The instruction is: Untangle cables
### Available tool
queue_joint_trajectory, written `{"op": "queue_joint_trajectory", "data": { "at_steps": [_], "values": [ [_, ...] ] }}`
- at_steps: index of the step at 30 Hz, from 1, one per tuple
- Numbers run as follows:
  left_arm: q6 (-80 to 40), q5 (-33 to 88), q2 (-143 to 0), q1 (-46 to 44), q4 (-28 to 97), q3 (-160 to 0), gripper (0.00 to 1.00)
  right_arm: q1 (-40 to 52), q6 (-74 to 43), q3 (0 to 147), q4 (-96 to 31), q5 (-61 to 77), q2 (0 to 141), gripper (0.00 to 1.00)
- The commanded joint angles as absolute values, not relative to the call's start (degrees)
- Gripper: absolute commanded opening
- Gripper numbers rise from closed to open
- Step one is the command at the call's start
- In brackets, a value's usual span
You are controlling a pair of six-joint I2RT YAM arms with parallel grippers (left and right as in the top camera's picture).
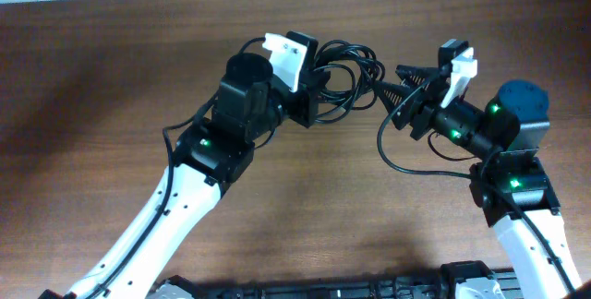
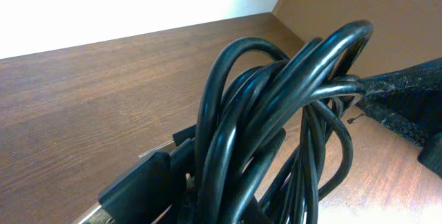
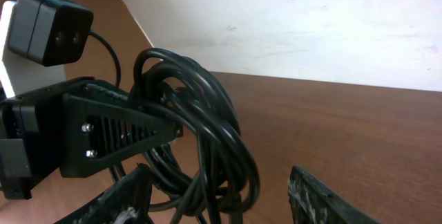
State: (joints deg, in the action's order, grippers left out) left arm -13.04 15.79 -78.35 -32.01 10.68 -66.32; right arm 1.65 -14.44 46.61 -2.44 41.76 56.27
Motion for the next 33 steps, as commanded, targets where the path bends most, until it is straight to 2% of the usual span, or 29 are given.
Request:
{"op": "queue_joint_trajectory", "data": {
  "at_steps": [1,3,4,5,7,8,12,16,19,25,31,32,33],
  "values": [
    [-12.1,15.7,-77.5,-34.5,9.0,-66.8,0.0,1.5,-13.5,47.2,-2.0,43.5,56.2,0.6],
    [-12.1,15.6,-77.5,-36.0,7.5,-66.8,0.0,1.5,-13.5,47.2,-2.1,43.5,56.2,0.56],
    [-12.1,15.6,-77.5,-36.2,7.2,-66.8,0.0,1.4,-13.5,47.2,-2.1,43.5,56.3,0.46],
    [-12.1,15.6,-77.5,-36.2,7.1,-66.8,0.0,1.4,-13.5,47.2,-2.0,43.4,56.3,0.22],
    [-12.1,15.2,-77.5,-36.2,7.1,-66.8,0.0,1.4,-13.5,47.2,-2.1,43.3,56.2,0.06],
    [-12.1,15.1,-77.5,-36.2,7.2,-66.8,0.0,1.4,-13.5,47.2,-2.0,43.3,56.2,0.04],
    [-12.3,9.4,-77.5,-36.2,9.9,-66.8,0.0,1.4,-13.5,47.2,-2.1,42.7,56.2,0.04],
    [-28.2,6.2,-77.5,-35.4,11.3,-66.8,0.0,1.4,-18.0,47.2,-2.1,37.1,56.3,0.04],
    [-35.6,6.2,-77.5,-35.4,11.2,-66.8,0.0,1.4,-22.1,47.2,-2.8,31.4,56.3,0.04],
    [-36.4,6.6,-77.5,-35.4,11.5,-66.8,0.0,1.4,-26.0,47.2,-6.5,23.6,56.3,0.04],
    [-36.4,6.6,-77.5,-35.4,11.4,-66.8,0.0,1.4,-27.5,47.2,-7.1,23.2,56.3,0.04],
    [-35.5,6.6,-77.5,-35.4,11.6,-66.8,0.0,1.4,-27.2,47.2,-7.0,23.4,56.3,0.11],
    [-33.4,6.6,-77.5,-35.4,11.6,-66.8,0.0,1.4,-25.5,47.2,-6.8,24.0,56.3,0.31]
  ]
}}
